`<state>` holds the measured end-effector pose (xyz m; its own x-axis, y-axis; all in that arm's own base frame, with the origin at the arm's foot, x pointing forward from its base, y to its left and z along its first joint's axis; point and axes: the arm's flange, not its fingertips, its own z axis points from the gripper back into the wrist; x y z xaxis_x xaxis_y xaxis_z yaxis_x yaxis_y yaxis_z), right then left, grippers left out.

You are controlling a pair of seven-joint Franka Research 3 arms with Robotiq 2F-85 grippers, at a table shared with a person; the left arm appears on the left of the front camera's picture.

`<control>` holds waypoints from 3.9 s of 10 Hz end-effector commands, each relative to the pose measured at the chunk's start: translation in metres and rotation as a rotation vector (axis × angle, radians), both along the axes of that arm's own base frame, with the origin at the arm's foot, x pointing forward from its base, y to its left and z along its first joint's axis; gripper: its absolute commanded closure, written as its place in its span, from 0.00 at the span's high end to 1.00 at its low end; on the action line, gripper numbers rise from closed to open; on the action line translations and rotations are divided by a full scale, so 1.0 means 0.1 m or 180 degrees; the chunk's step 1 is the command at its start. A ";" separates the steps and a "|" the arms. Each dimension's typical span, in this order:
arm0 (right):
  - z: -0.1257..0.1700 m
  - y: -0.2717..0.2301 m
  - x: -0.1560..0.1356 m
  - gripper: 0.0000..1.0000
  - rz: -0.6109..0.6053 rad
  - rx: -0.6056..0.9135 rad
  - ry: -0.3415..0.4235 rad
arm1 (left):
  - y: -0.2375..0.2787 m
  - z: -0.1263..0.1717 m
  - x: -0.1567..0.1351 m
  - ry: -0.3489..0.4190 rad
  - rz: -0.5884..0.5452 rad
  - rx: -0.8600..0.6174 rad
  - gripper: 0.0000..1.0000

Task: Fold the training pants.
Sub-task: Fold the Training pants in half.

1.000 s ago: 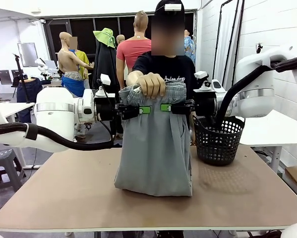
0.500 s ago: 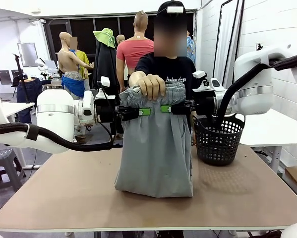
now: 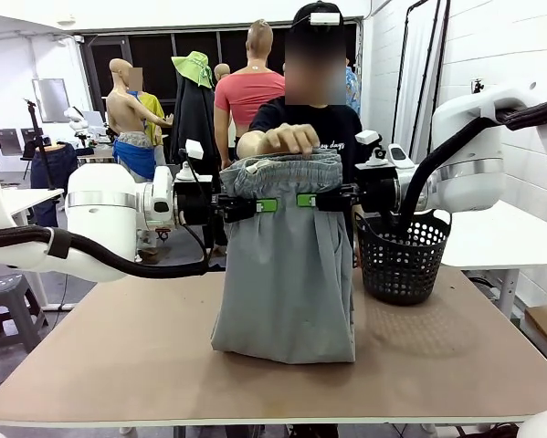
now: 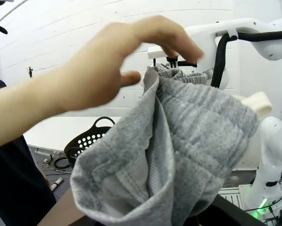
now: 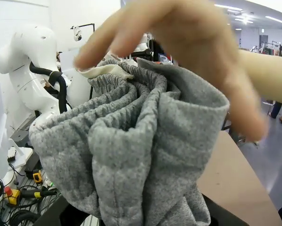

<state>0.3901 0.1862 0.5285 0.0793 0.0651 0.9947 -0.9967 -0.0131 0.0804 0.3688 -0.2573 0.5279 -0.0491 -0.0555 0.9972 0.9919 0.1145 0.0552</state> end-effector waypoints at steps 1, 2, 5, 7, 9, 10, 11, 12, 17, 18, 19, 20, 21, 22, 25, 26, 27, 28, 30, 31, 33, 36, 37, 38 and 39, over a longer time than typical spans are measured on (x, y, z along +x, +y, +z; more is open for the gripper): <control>0.01 0.01 -0.02 0.00 0.0005 0.0080 0.0005 | -0.02 0.04 -0.02 -0.0071 0.0017 0.0015 0.00; 0.01 0.01 -0.02 0.00 0.0005 0.0080 0.0005 | -0.02 0.04 -0.02 -0.0071 0.0017 0.0015 0.00; 0.01 0.01 -0.02 0.00 0.0005 0.0080 0.0005 | -0.02 0.04 -0.02 -0.0071 0.0017 0.0015 0.00; 0.01 0.01 -0.02 0.00 0.0005 0.0080 0.0005 | -0.02 0.04 -0.02 -0.0071 0.0017 0.0015 0.00; 0.01 0.01 -0.02 0.00 0.0005 0.0080 0.0005 | -0.02 0.04 -0.02 -0.0071 0.0017 0.0015 0.00; 0.01 0.01 -0.02 0.00 0.0005 0.0080 0.0005 | -0.02 0.04 -0.02 -0.0071 0.0017 0.0015 0.00; 0.01 0.01 -0.02 0.00 0.0005 0.0080 0.0005 | -0.02 0.04 -0.02 -0.0071 0.0017 0.0015 0.00; 0.01 0.01 -0.02 0.00 0.0005 0.0080 0.0005 | -0.02 0.04 -0.02 -0.0071 0.0017 0.0015 0.00; 0.01 0.01 -0.02 0.00 0.0005 0.0080 0.0005 | -0.02 0.04 -0.02 -0.0071 0.0017 0.0015 0.00; 0.01 0.01 -0.02 0.00 0.0005 0.0080 0.0005 | -0.02 0.04 -0.02 -0.0071 0.0017 0.0015 0.00; 0.01 0.01 -0.02 0.00 0.0005 0.0080 0.0005 | -0.02 0.04 -0.02 -0.0071 0.0017 0.0015 0.00; 0.01 0.01 -0.02 0.00 0.0005 0.0080 0.0005 | -0.02 0.04 -0.02 -0.0071 0.0017 0.0015 0.00; 0.01 0.01 -0.02 0.00 0.0005 0.0080 0.0005 | -0.02 0.04 -0.02 -0.0071 0.0017 0.0015 0.00; 0.01 0.01 -0.02 0.00 0.0005 0.0080 0.0005 | -0.02 0.04 -0.02 -0.0071 0.0017 0.0015 0.00; 0.01 0.01 -0.02 0.00 0.0005 0.0080 0.0005 | -0.02 0.04 -0.02 -0.0071 0.0017 0.0015 0.00; 0.01 0.01 -0.02 0.00 0.0005 0.0080 0.0005 | -0.02 0.04 -0.02 -0.0071 0.0017 0.0015 0.00; 0.01 0.01 -0.02 0.00 0.0005 0.0080 0.0005 | -0.02 0.04 -0.02 -0.0071 0.0017 0.0015 0.00; 0.01 0.01 -0.02 0.00 0.0005 0.0080 0.0005 | -0.02 0.04 -0.02 -0.0071 0.0017 0.0015 0.00; 0.00 0.03 -0.02 0.00 0.0058 0.0030 0.0032 | 0.00 0.00 0.00 -0.0003 0.0004 0.0003 0.00; 0.00 0.06 -0.05 0.00 0.0155 0.0034 0.0068 | 0.02 0.04 -0.05 0.0020 0.0095 -0.0024 0.00; 0.00 0.12 -0.16 0.00 0.0254 0.0015 0.0159 | 0.05 0.12 -0.25 0.0009 0.0176 0.0039 0.00; -0.05 0.20 -0.32 0.00 0.0362 -0.0116 0.0270 | 0.15 0.07 -0.48 0.0097 0.0218 0.0084 0.00; -0.06 0.21 -0.34 0.00 0.0373 -0.0161 0.0298 | 0.17 0.04 -0.55 0.0127 0.0187 0.0115 0.00; -0.07 0.22 -0.33 0.00 0.0355 -0.0164 0.0313 | 0.18 0.01 -0.57 0.0162 0.0140 0.0113 0.00; -0.08 0.23 -0.31 0.00 0.0350 -0.0169 0.0325 | 0.20 -0.01 -0.50 0.0212 0.0155 0.0097 0.00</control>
<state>0.3601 0.2077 0.5194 0.1480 0.1153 0.9822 -0.9803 -0.1140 0.1611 0.3180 -0.2377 0.5226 -0.0069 -0.1019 0.9948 0.9858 0.1660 0.0238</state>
